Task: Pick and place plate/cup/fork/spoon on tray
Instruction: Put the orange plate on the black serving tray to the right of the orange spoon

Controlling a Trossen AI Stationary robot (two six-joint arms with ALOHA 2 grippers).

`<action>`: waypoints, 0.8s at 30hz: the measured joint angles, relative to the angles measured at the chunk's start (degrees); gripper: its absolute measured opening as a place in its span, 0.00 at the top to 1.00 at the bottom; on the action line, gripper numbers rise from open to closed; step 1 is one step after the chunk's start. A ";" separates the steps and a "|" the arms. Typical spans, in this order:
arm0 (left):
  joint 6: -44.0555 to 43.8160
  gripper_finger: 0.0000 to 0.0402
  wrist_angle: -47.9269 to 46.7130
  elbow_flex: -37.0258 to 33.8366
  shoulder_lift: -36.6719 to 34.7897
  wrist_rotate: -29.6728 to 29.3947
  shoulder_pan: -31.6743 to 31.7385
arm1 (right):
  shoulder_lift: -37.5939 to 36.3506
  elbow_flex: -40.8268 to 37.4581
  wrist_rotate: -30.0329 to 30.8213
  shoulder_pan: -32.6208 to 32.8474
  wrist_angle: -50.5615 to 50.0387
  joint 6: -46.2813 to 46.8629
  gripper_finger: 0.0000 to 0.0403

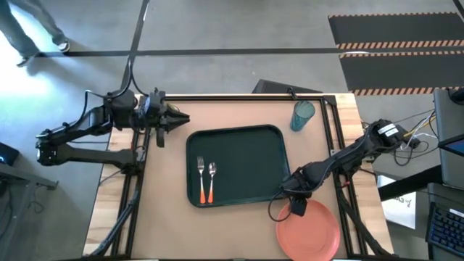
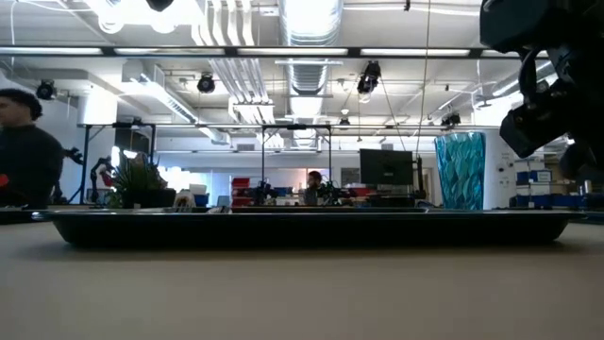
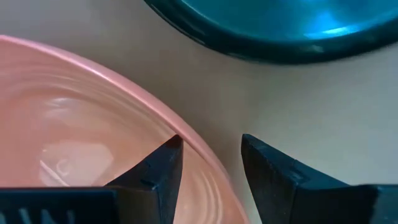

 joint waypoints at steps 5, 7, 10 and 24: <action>0.02 0.91 0.00 0.00 -0.09 0.00 0.00 | 0.00 -0.43 -0.15 0.00 2.58 0.60 0.68; 0.02 0.91 0.00 0.00 -0.18 0.00 0.00 | 0.00 -0.43 -1.16 -0.01 3.01 0.71 0.74; 0.02 0.91 0.00 0.00 -0.26 0.00 0.00 | 0.00 -0.43 -4.08 -0.02 3.03 0.51 0.88; 0.04 0.91 -0.04 0.00 -0.55 0.00 0.00 | -0.84 2.95 2.77 0.00 9.03 5.75 0.98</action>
